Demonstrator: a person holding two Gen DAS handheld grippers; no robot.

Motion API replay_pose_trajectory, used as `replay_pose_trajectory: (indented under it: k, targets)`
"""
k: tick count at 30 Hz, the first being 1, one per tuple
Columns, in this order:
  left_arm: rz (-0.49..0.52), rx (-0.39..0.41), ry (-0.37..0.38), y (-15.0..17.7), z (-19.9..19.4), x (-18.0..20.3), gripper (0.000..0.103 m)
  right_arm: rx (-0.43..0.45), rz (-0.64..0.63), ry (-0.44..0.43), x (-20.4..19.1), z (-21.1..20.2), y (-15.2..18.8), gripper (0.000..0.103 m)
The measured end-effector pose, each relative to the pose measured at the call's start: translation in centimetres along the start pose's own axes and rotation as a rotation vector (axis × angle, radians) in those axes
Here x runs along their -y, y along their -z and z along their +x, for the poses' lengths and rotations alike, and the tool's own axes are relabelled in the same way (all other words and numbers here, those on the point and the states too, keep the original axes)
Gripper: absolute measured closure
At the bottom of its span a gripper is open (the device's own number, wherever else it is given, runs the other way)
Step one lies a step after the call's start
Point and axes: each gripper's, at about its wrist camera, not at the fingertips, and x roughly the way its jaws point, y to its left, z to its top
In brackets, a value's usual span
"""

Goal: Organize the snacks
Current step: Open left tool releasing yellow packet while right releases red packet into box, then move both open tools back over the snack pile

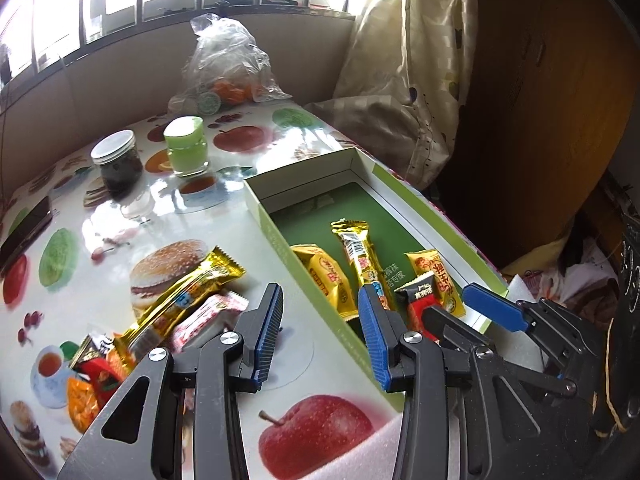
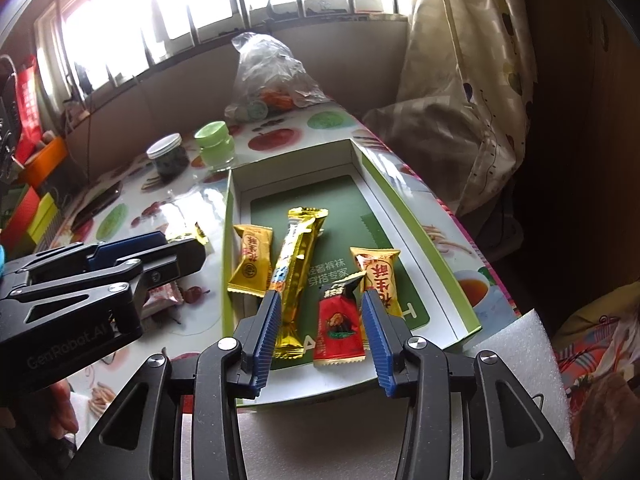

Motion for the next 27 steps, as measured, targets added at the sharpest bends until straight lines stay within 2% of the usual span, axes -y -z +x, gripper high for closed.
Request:
replay_pose_trajectory:
  k: [14, 27]
  targets:
    - [-0.12, 0.036, -0.085, 3.4, -3.9, -5.3, 0.062, 0.003, -0.075, -0.074, -4.1, -0.5, 0.2, 0.061]
    - [-0.251, 0.023, -0.183, 7.0, -5.4, -12.0, 0.062, -0.056, -0.161, -0.157, -9.5, 2.0, 0.4, 0.061]
